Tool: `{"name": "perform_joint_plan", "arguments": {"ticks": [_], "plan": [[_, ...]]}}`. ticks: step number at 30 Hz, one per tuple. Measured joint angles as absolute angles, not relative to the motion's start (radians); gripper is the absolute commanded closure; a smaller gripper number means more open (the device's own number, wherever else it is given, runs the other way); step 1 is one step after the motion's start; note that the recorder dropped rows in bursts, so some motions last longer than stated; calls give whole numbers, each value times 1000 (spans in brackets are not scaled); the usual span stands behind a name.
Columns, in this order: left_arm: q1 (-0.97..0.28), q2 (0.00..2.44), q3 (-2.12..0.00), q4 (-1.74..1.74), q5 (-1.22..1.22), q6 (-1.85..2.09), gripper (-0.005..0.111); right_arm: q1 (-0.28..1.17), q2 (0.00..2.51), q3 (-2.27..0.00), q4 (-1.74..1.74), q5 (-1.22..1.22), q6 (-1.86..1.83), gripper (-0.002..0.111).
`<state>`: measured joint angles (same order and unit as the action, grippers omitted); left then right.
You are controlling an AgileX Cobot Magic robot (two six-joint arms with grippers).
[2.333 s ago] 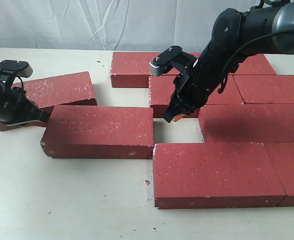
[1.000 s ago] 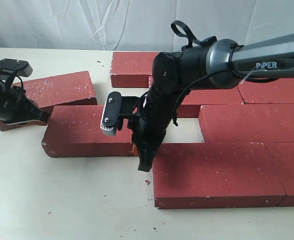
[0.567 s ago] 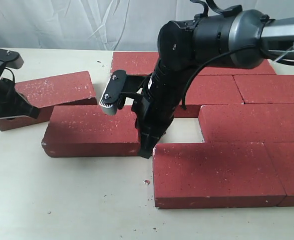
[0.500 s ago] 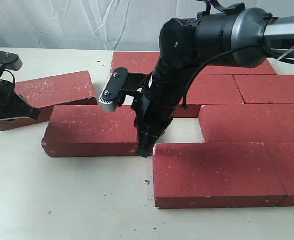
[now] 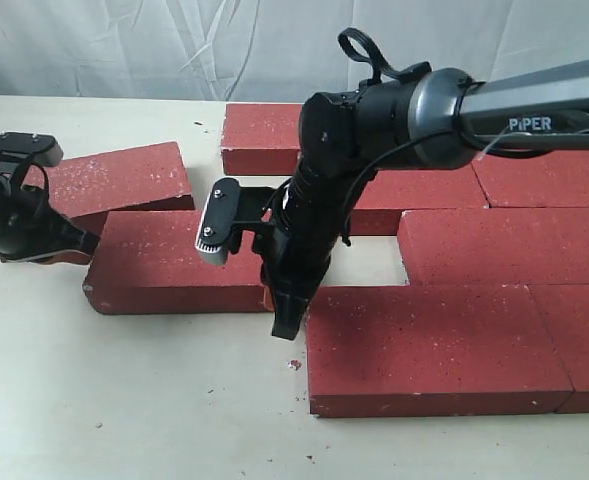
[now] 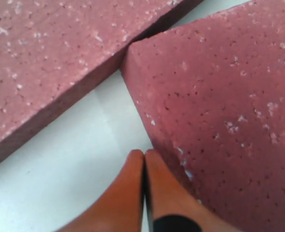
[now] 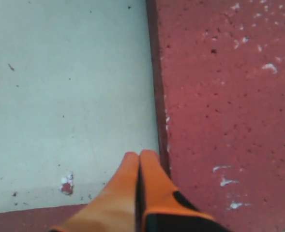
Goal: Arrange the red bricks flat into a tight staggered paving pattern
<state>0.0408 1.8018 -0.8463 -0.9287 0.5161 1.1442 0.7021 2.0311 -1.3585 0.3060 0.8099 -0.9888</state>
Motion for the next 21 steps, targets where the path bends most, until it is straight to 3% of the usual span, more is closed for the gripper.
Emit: {"name": "perform_joint_plan", "arguments": {"ticks": [21], "plan": [[41, 1814, -854, -1039, 602, 1276, 107, 702, 2039, -1368, 170, 837, -840, 109]]}}
